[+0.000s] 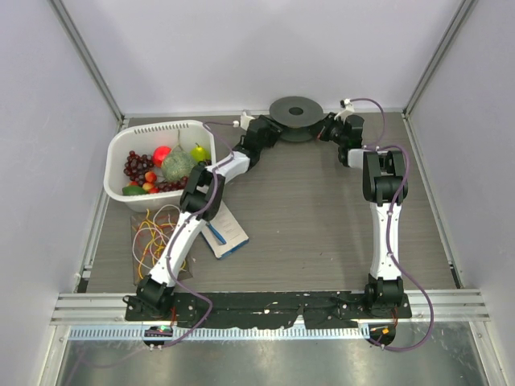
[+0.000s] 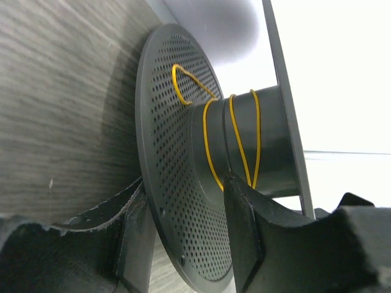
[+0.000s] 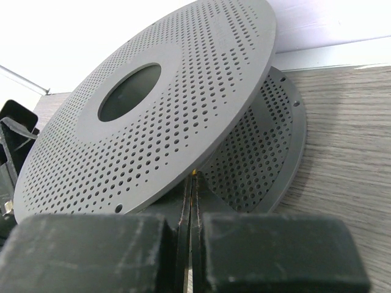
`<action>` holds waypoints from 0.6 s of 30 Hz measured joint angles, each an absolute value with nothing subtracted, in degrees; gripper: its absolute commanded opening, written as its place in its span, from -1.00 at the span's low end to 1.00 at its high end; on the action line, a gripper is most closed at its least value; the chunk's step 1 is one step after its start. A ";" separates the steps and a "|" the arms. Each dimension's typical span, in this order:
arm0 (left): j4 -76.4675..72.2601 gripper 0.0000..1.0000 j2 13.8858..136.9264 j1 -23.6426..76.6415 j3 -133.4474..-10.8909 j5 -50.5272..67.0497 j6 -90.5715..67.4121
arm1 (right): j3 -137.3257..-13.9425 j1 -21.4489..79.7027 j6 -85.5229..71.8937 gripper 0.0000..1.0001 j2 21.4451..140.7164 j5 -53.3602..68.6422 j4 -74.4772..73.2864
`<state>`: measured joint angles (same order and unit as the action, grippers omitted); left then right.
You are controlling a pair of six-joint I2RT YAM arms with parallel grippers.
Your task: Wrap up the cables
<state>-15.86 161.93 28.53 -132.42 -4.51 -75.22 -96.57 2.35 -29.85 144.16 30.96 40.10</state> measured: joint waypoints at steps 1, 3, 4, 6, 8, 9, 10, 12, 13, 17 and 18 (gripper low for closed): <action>-15.97 -0.01 161.12 28.56 -131.17 -3.97 -75.40 | -96.66 2.35 -29.85 -0.99 144.16 31.00 39.81; -16.12 -0.01 159.52 28.69 -128.60 -3.25 -75.81 | -96.90 2.35 -29.85 -0.99 144.16 31.05 39.16; -16.08 -0.01 158.87 28.75 -127.66 -3.01 -75.88 | -97.06 2.33 -29.85 -0.99 144.16 31.07 38.85; -16.01 -0.01 157.34 28.93 -125.34 -2.39 -75.92 | -97.36 2.33 -29.85 -0.99 144.18 31.20 38.17; -16.08 -0.01 156.11 29.15 -123.33 -1.93 -76.07 | -97.91 2.33 -29.87 -0.99 144.42 31.27 37.67; -16.08 -0.01 155.74 29.21 -122.74 -1.80 -76.09 | -98.21 2.33 -29.89 -0.99 144.64 31.29 37.63; -15.99 -0.01 155.28 29.28 -122.10 -1.43 -76.07 | -98.37 2.33 -29.89 -0.99 144.77 31.31 37.58; -15.51 -0.01 154.58 29.36 -121.23 -0.69 -76.05 | -98.45 2.28 -29.89 -0.99 144.92 31.46 37.45; -15.14 -0.01 154.26 29.36 -120.92 -0.27 -76.03 | -98.48 2.22 -29.89 -0.99 144.92 31.51 37.39; -13.37 0.02 152.81 29.41 -119.55 1.19 -76.03 | -98.80 2.02 -29.89 -0.99 145.01 32.03 36.69; -13.02 0.02 152.57 29.43 -119.39 1.43 -76.07 | -98.98 2.02 -29.89 -0.99 145.05 32.12 36.58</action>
<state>-13.02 152.57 29.43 -119.39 1.43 -76.07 -98.98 2.02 -29.89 145.05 32.12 36.58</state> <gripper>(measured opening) 0.501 0.027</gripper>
